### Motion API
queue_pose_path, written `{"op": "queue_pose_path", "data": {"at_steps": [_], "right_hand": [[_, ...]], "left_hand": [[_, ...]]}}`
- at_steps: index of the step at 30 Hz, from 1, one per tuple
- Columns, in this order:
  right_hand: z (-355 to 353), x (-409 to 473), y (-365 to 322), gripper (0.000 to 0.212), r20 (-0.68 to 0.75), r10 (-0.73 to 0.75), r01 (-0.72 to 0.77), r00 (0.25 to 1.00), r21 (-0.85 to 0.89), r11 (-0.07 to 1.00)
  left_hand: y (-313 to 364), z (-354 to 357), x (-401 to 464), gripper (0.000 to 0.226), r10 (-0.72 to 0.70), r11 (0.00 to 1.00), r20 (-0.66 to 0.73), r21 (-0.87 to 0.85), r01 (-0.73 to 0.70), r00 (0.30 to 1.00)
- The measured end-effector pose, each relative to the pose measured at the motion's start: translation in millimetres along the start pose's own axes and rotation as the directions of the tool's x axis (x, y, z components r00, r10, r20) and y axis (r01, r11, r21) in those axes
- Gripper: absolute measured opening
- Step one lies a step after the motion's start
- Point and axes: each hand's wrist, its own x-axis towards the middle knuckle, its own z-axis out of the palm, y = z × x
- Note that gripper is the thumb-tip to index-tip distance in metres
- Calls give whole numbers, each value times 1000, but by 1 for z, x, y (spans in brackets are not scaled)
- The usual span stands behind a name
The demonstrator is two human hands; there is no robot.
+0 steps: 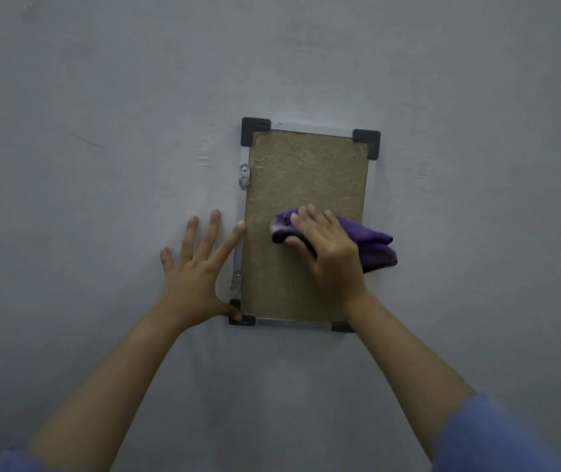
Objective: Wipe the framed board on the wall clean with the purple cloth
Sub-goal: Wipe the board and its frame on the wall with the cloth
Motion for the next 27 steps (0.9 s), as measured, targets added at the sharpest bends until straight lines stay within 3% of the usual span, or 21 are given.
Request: {"op": "queue_pose_path", "data": {"at_steps": [4, 11, 13, 14, 15, 16, 18, 20, 22, 24, 25, 27], "right_hand": [[11, -62, -17, 38, 12, -95, 94, 995, 27, 995], [17, -113, -41, 35, 48, -110, 108, 993, 36, 993], [13, -116, -50, 38, 75, -36, 32, 996, 58, 998], [8, -115, -56, 42, 76, 68, -76, 995, 101, 992], [2, -111, -63, 45, 62, 233, -240, 971, 180, 954], [-6, -105, -70, 48, 41, 438, -430, 898, 291, 855], [-22, -91, -74, 45, -12, 760, -671, 650, 460, 581], [-40, -68, -63, 42, -67, 898, -761, 435, 505, 407], [-58, -35, -43, 43, -70, 948, -777, 312, 556, 296], [-72, -2, -24, 46, -75, 959, -746, 274, 612, 261], [-75, 15, -15, 46, -114, 948, -712, 296, 635, 299], [-77, 47, -5, 43, -264, 874, -628, 407, 614, 478]], "left_hand": [[0, 0, 1, 139, -4, 1000, 3, -5, 4, 1000], [-1, 0, 1, 139, 6, 1000, 0, 0, -6, 1000], [-2, 0, 1, 139, 9, 1000, -2, 5, -9, 1000], [-3, 0, 1, 139, 11, 1000, -2, 2, -11, 1000], [-3, 0, 1, 139, 16, 1000, -4, -6, -16, 1000], [-4, 1, 1, 139, 21, 1000, -8, -14, -21, 1000], [-5, 2, 1, 139, 26, 1000, -14, -16, -26, 1000], [-5, 2, 2, 139, 26, 1000, -11, -5, -26, 1000], [-5, 1, 2, 139, 26, 1000, -16, -13, -27, 1000], [-5, 1, 1, 139, 23, 999, -17, -21, -24, 1000], [-5, 2, 1, 138, 21, 1000, -16, -21, -21, 1000], [-4, 2, 1, 139, 15, 1000, -20, -24, -16, 1000]]}}
